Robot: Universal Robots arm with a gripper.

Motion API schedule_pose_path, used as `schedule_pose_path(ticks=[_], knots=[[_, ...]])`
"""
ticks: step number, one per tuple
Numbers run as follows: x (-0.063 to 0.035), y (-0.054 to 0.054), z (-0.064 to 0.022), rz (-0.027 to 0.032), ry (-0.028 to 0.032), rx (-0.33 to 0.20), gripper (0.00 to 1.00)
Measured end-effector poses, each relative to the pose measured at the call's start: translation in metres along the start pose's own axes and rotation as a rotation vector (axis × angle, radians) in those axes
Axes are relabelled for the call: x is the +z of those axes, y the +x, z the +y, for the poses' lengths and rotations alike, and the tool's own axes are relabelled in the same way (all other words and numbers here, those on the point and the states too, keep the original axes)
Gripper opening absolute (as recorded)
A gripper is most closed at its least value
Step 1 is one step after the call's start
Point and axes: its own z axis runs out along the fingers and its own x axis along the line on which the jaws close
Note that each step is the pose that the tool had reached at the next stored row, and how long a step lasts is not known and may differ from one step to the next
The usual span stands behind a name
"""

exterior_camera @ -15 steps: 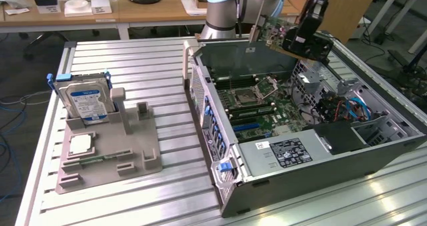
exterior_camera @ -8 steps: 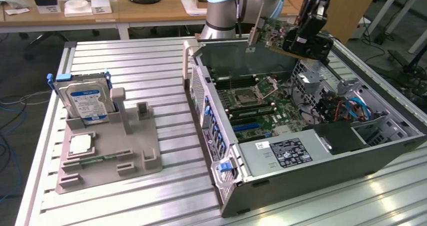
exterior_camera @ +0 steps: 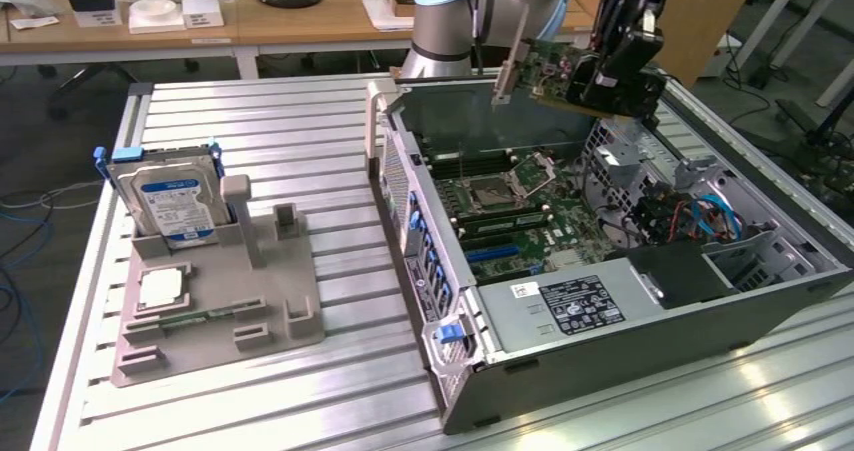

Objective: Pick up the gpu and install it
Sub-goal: 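Insert the gpu into the slot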

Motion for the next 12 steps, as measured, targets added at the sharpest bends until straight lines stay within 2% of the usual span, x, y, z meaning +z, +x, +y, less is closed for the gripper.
schedule_pose_path(ticks=[3, 5, 7, 10, 11, 12], knots=[[0.0001, 0.0, -0.0001, 0.0012, 0.0009, -0.037, 0.28], [0.0008, -0.0001, -0.0001, 0.0011, 0.0039, -0.064, 0.28], [0.0016, -0.0001, -0.0001, -0.0009, 0.0122, -0.091, 0.28], [0.0026, 0.0, -0.0002, -0.007, 0.0302, -0.112, 0.28], [0.003, -0.0001, -0.0002, -0.0088, 0.0345, -0.119, 0.28], [0.0034, -0.0001, -0.0002, -0.01, 0.0358, -0.128, 0.28]])
